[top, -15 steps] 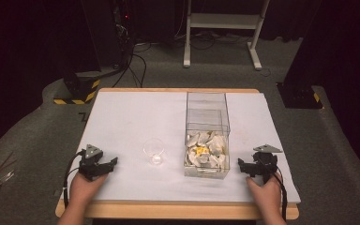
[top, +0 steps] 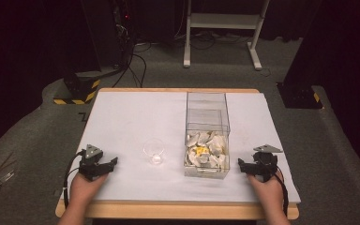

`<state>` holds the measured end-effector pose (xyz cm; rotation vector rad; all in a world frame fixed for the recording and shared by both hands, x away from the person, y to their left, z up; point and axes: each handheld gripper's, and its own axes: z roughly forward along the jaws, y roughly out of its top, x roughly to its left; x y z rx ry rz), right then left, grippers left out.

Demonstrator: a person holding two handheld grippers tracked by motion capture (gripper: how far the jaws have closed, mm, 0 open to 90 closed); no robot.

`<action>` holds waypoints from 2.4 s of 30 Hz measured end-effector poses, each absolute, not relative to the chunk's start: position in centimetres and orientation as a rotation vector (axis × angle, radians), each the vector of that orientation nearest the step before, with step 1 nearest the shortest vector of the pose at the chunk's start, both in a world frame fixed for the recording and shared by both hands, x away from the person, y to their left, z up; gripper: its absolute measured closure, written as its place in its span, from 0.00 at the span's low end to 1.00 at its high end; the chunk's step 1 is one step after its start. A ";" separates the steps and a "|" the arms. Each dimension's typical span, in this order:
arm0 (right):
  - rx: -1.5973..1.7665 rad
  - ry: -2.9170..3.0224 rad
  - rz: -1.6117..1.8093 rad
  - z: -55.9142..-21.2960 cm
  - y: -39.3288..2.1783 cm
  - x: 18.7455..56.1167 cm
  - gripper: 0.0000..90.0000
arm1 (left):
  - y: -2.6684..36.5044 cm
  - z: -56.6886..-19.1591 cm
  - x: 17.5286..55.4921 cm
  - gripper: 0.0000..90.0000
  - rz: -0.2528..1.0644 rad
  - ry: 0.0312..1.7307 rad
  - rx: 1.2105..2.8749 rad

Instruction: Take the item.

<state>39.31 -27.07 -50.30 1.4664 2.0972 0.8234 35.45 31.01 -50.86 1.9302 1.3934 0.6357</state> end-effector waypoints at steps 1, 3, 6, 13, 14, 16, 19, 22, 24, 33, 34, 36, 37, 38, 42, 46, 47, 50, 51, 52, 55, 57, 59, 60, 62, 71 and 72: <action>1.469 2.097 0.817 -50.3 -27.0 39.2 0.09 | 31.0 -50.9 35.4 0.34 0.636 1.393 1.931; 1.471 2.114 0.814 -50.1 -27.0 38.9 0.10 | 31.0 -50.9 35.4 0.34 0.636 1.395 1.929; 1.454 2.116 0.821 -50.2 -26.9 38.6 0.10 | 30.9 -50.9 35.4 0.34 0.642 1.396 1.930; 1.456 2.107 0.832 -50.3 -26.9 38.7 0.09 | 30.7 -50.8 35.3 0.34 0.661 1.412 1.925; 1.456 2.107 0.832 -50.3 -26.9 38.7 0.09 | 30.7 -50.8 35.3 0.34 0.661 1.412 1.925; 1.456 2.108 0.831 -50.3 -26.9 38.7 0.09 | 30.6 -50.8 35.2 0.34 0.665 1.415 1.923; 1.444 2.106 0.819 -50.3 -26.8 38.7 0.09 | 30.7 -50.8 35.3 0.32 0.657 1.430 1.923; 1.459 2.103 0.827 -50.3 -26.8 38.7 0.08 | 30.8 -50.7 35.3 0.31 0.644 1.434 1.931; 1.458 2.104 0.831 -50.3 -26.9 38.7 0.08 | 30.8 -50.6 35.2 0.32 0.632 1.438 1.933; 1.457 2.102 0.830 -50.4 -26.9 38.7 0.08 | 30.6 -49.9 34.6 0.30 0.616 1.352 1.927; 1.457 2.102 0.830 -50.4 -26.9 38.7 0.08 | 30.6 -49.8 34.5 0.30 0.610 1.345 1.924; 1.456 2.101 0.831 -50.4 -26.9 38.6 0.09 | 30.5 -49.7 34.5 0.30 0.607 1.336 1.927; 1.456 2.103 0.831 -50.4 -26.9 38.6 0.08 | 30.4 -49.6 34.4 0.30 0.613 1.328 1.934; 1.457 2.101 0.832 -50.4 -26.9 38.7 0.08 | 30.3 -49.5 34.4 0.30 0.609 1.327 1.930; 1.457 2.101 0.831 -50.4 -26.9 38.7 0.08 | 29.8 -49.1 34.2 0.30 0.609 1.295 1.935; 1.457 2.101 0.832 -50.4 -26.9 38.7 0.08 | 29.6 -49.0 34.1 0.31 0.601 1.283 1.934; 1.457 2.101 0.832 -50.4 -26.9 38.7 0.08 | 29.5 -49.0 34.1 0.31 0.598 1.278 1.934; 1.456 2.101 0.833 -50.4 -26.9 38.6 0.08 | 29.4 -48.6 33.9 0.32 0.592 1.254 1.928; 1.456 2.101 0.833 -50.4 -26.9 38.6 0.08 | 29.2 -48.5 33.8 0.32 0.587 1.254 1.919; 1.456 2.101 0.833 -50.4 -26.9 38.6 0.08 | 29.2 -48.5 33.8 0.32 0.587 1.254 1.919; 1.457 2.100 0.834 -50.4 -26.9 38.6 0.08 | 28.8 -48.2 33.6 0.32 0.580 1.221 1.915; 1.457 2.099 0.834 -50.4 -26.9 38.6 0.08 | 28.7 -48.1 33.5 0.32 0.577 1.219 1.913; 1.457 2.101 0.834 -50.4 -26.9 38.6 0.08 | 28.4 -47.8 33.4 0.32 0.574 1.200 1.917; 1.457 2.101 0.834 -50.4 -26.9 38.6 0.08 | 28.4 -47.8 33.4 0.32 0.574 1.200 1.917; 1.456 2.101 0.833 -50.4 -26.9 38.6 0.09 | 28.1 -47.6 33.3 0.33 0.570 1.187 1.911; 1.456 2.100 0.833 -50.4 -26.9 38.6 0.09 | 27.0 -46.8 33.0 0.33 0.554 1.139 1.915; 1.456 2.100 0.833 -50.4 -26.9 38.6 0.09 | 26.8 -46.8 33.0 0.33 0.550 1.132 1.915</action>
